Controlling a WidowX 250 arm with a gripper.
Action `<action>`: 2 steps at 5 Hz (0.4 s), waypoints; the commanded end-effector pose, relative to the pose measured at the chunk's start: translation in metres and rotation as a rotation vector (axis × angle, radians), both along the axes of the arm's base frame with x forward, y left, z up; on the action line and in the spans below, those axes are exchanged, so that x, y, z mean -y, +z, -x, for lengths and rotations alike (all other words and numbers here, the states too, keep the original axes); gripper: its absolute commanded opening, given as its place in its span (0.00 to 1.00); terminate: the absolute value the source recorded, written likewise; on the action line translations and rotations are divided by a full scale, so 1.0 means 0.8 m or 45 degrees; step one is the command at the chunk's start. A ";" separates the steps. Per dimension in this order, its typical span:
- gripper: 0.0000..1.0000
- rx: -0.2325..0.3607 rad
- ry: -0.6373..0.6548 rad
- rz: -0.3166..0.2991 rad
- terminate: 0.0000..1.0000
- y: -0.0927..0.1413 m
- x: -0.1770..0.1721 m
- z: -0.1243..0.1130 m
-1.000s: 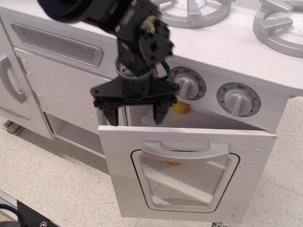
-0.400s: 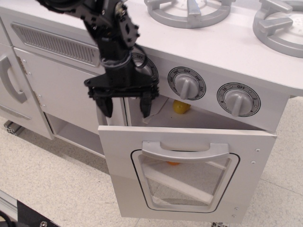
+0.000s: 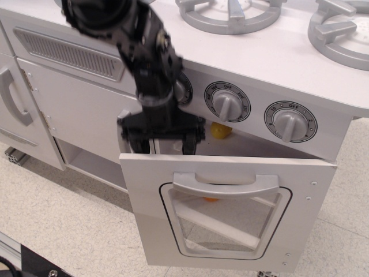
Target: Open oven
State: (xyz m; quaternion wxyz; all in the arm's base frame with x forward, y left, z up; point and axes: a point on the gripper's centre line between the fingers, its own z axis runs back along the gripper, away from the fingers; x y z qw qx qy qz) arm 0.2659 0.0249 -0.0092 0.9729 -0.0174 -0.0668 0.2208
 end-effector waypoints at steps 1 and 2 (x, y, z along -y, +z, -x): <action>1.00 0.012 -0.018 -0.019 0.00 -0.010 0.042 0.043; 1.00 0.037 0.037 0.092 0.00 -0.008 0.080 0.065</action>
